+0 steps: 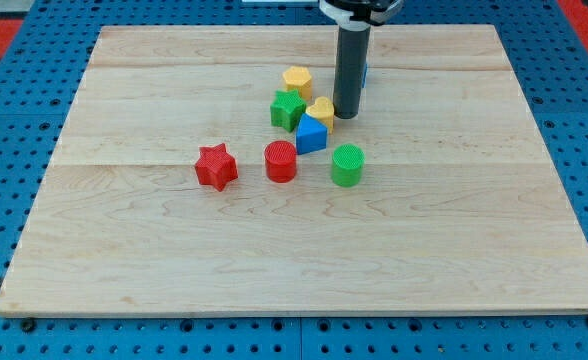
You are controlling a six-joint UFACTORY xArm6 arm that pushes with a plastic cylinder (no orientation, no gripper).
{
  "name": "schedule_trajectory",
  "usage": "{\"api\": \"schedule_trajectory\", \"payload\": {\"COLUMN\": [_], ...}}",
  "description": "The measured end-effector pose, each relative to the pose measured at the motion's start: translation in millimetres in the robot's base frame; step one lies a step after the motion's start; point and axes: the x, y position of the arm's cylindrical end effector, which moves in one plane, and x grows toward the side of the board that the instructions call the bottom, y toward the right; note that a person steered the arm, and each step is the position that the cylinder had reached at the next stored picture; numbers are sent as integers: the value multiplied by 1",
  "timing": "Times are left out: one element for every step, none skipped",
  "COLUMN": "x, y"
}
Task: Slightly move the blue triangle towards the left
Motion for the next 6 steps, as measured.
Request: {"api": "schedule_trajectory", "payload": {"x": [3, 7, 23, 43, 44, 38], "y": [3, 26, 31, 24, -1, -31]}}
